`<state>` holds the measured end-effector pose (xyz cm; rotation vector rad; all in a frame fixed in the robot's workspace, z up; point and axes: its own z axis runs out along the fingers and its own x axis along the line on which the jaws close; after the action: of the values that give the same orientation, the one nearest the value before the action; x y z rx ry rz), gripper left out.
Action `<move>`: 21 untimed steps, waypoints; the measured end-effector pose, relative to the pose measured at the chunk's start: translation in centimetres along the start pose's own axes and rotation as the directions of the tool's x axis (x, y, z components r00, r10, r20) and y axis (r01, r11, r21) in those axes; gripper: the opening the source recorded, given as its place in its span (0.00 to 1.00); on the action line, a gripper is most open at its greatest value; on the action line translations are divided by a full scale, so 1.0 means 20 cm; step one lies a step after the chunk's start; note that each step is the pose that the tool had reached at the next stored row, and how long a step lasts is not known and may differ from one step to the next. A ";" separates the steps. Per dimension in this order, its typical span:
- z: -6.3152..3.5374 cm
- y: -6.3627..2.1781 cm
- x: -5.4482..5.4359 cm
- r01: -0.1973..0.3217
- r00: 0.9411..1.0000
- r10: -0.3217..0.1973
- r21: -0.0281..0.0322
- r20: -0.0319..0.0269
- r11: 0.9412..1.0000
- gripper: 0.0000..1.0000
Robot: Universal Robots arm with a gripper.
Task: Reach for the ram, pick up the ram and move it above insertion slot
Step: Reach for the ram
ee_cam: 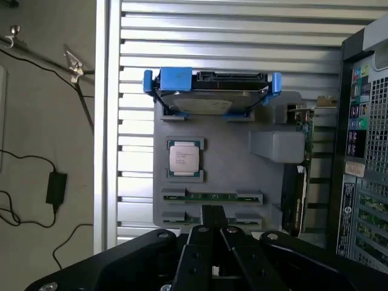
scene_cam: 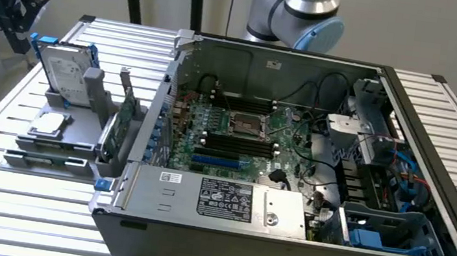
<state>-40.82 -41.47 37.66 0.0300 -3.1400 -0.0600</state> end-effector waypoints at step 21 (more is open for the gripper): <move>0.106 -0.329 -0.08 0.000 1.000 0.000 0.000 0.000 1.000 0.11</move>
<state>-39.14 -47.93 35.28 0.0304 -3.1401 -0.0603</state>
